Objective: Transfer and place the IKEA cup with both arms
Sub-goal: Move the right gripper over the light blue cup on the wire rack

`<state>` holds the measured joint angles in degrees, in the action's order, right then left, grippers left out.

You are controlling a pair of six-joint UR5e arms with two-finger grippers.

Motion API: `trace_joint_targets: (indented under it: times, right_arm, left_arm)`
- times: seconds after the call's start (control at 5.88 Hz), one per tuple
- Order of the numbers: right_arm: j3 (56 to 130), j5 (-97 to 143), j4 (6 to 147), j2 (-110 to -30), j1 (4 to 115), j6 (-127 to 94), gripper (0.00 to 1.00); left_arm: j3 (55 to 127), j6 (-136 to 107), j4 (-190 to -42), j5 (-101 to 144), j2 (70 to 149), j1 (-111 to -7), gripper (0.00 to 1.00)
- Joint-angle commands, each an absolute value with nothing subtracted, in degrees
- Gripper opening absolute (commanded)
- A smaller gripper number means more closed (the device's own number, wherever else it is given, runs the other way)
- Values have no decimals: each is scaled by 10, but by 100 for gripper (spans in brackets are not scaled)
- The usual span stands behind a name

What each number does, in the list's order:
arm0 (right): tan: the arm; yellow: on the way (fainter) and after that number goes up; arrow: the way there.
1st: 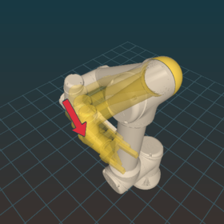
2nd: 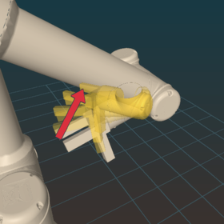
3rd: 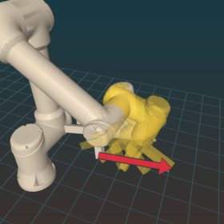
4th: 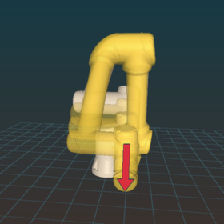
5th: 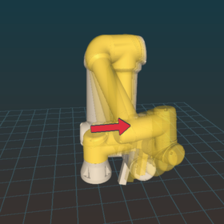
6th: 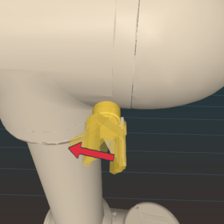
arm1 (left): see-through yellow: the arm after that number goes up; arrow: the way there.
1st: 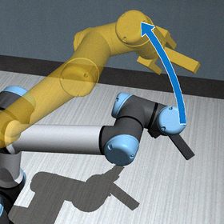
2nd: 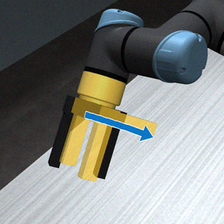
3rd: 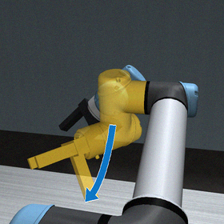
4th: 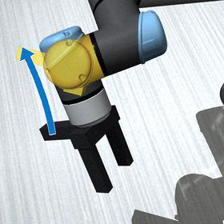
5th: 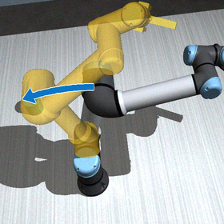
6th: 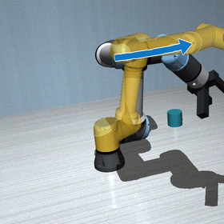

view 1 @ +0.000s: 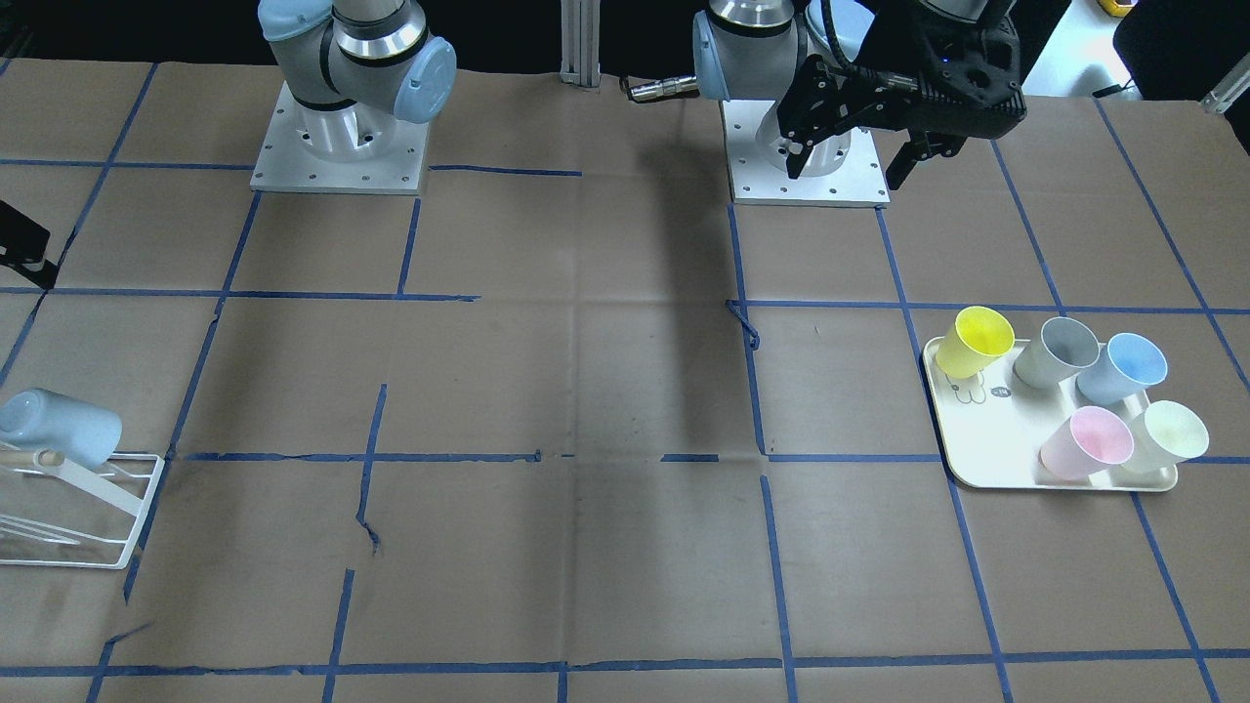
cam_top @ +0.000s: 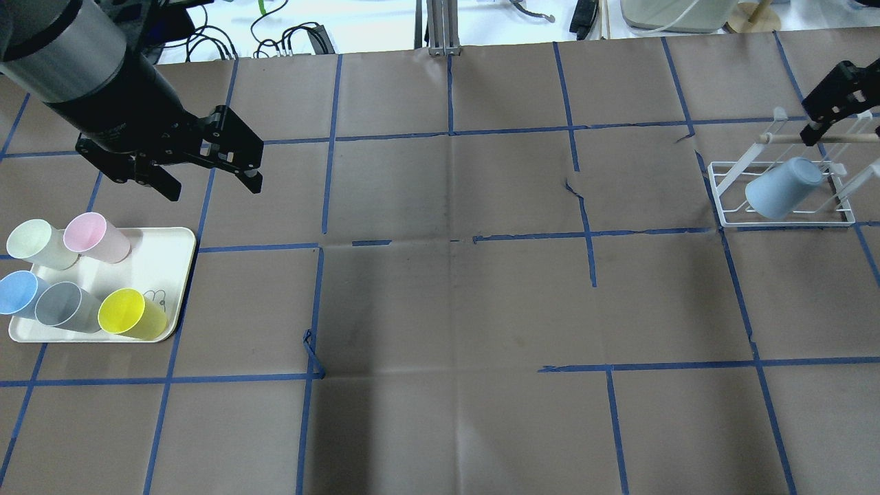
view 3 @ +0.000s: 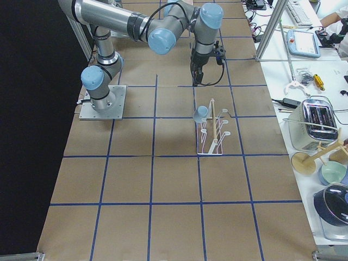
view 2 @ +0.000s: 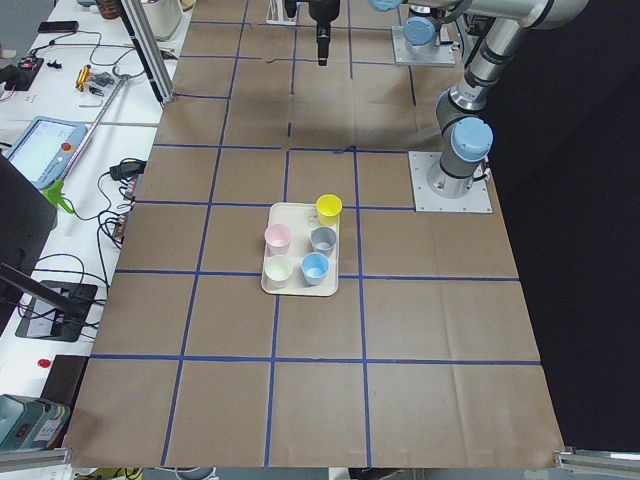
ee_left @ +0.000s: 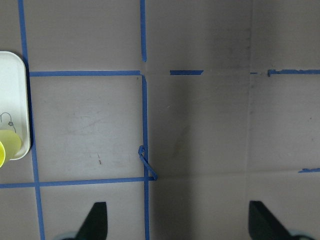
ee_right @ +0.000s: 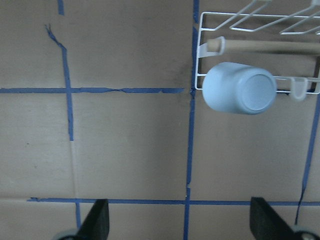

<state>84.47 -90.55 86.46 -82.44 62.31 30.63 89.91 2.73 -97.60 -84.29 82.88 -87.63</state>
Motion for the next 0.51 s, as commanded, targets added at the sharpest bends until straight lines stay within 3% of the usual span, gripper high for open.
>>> trace_joint_targets:
  times: [0.0,0.34]
  right_arm:
    - [849,-907,918,-767,606,345,100]
    - [882,-908,984,-738,606,344,100]
  left_arm:
    - [899,27,-976,-843,829,-877,98]
    - [899,27,-976,-843,829,-877,98]
